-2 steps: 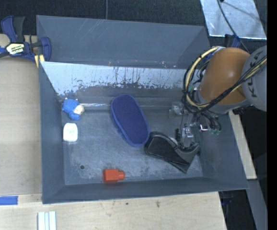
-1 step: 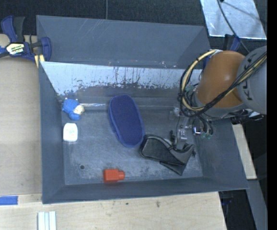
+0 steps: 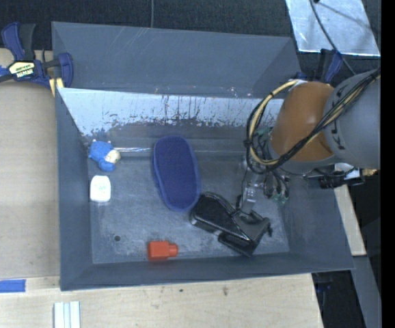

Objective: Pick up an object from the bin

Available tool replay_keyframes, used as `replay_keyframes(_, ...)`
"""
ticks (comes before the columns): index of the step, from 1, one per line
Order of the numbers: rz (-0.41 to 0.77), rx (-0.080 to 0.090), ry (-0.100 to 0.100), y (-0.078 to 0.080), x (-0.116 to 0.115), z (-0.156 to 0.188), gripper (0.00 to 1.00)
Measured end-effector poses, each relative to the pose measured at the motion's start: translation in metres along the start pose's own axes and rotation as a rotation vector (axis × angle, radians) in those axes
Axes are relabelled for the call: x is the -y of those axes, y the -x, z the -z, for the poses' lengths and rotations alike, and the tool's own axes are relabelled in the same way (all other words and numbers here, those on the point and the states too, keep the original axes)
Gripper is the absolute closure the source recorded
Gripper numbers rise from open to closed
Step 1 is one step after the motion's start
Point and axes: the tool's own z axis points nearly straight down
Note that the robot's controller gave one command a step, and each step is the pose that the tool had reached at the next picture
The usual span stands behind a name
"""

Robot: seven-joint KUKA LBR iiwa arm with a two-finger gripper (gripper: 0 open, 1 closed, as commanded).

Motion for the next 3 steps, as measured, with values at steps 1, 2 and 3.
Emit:
replay_keyframes(1, -0.023, 0.003, 0.005, -0.065, -0.073, 0.001, 0.0)
replay_keyframes(2, -0.024, -0.012, 0.003, -0.068, -0.072, -0.001, 1.0)
replay_keyframes(3, -0.02, -0.009, 0.004, -0.068, -0.072, 0.019, 1.0)
